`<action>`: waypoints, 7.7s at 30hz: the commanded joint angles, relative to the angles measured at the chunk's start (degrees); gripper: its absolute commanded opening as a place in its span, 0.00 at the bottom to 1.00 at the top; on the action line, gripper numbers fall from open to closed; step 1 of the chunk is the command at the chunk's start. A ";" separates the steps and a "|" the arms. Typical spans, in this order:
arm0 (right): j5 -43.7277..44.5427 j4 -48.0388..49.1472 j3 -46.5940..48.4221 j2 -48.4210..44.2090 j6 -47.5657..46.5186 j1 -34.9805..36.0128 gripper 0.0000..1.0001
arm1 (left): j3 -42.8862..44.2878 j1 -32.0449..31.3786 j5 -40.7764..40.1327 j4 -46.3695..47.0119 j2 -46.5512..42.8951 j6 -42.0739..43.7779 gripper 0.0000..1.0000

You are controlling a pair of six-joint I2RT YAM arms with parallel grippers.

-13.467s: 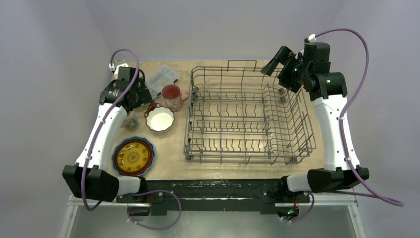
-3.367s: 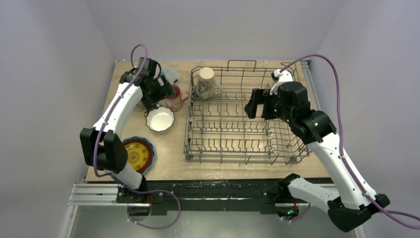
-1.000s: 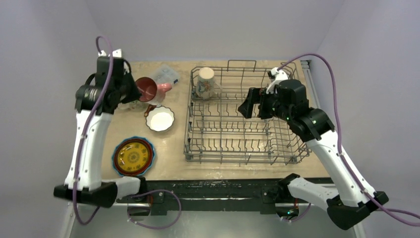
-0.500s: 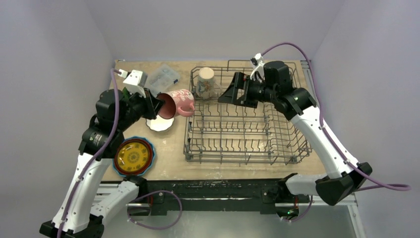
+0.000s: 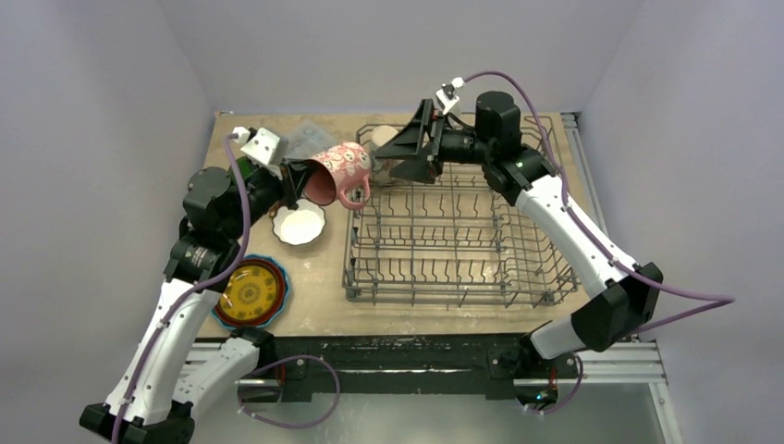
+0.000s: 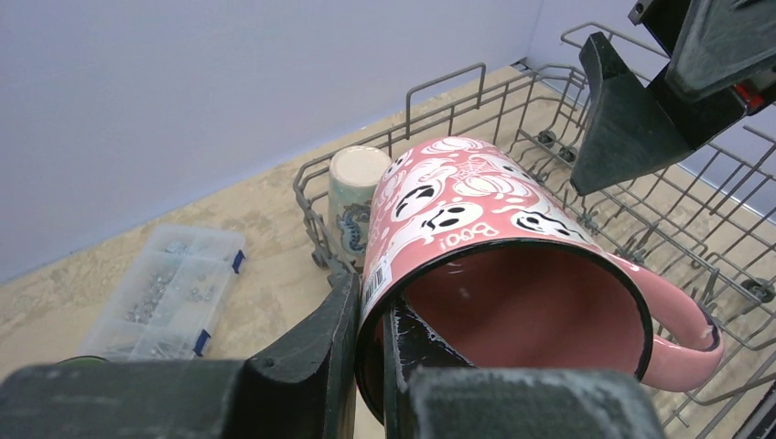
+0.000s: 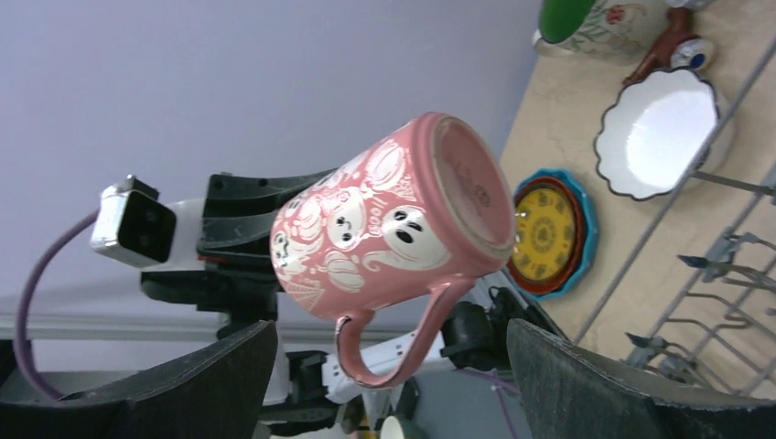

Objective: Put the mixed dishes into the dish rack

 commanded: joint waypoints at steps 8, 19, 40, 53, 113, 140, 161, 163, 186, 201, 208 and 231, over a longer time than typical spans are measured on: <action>-4.92 20.04 -3.16 1.87 17.68 4.57 0.99 | -1.30 -0.30 -1.96 27.94 1.38 -9.20 0.00; -3.61 37.07 -5.32 2.67 31.10 6.99 0.71 | -0.37 -1.91 0.31 32.71 3.77 -14.38 0.00; -0.65 47.26 -10.74 -0.04 38.64 8.06 0.07 | 1.96 -4.61 5.62 24.89 1.91 -8.80 0.00; 7.10 43.20 -12.80 -4.83 28.33 8.02 0.00 | 7.74 -4.70 -1.45 6.40 3.10 -13.76 0.32; 26.39 2.24 1.42 15.59 -90.88 -12.11 0.00 | 22.03 -4.63 -14.97 -40.52 2.66 -13.46 0.80; 20.04 4.78 4.30 24.40 -90.91 -10.35 0.00 | 21.84 -4.62 -14.74 -39.72 3.59 -15.73 0.80; 20.97 13.05 1.71 26.99 -83.73 -9.62 0.02 | 20.36 -4.61 -13.91 -38.47 4.78 -18.52 0.80; 22.49 14.73 1.38 27.50 -80.73 -9.58 0.08 | 20.53 -4.61 -13.82 -38.31 5.01 -18.68 0.80; 22.26 11.72 -1.71 20.40 -63.15 -8.67 0.56 | 18.42 -4.61 -15.77 -39.32 3.22 -28.37 0.80; 16.38 -8.86 -5.95 -0.74 -45.39 -7.90 0.70 | 4.08 -4.61 -17.40 -31.04 5.18 -47.77 0.80; 11.34 -13.44 -13.50 -13.73 -45.92 -7.86 0.88 | 5.35 -4.55 -21.03 -25.39 16.69 -39.03 0.79; 24.57 -26.35 -5.93 -14.30 -44.86 -7.97 0.97 | 38.06 10.62 -42.40 -36.30 58.37 -6.73 0.79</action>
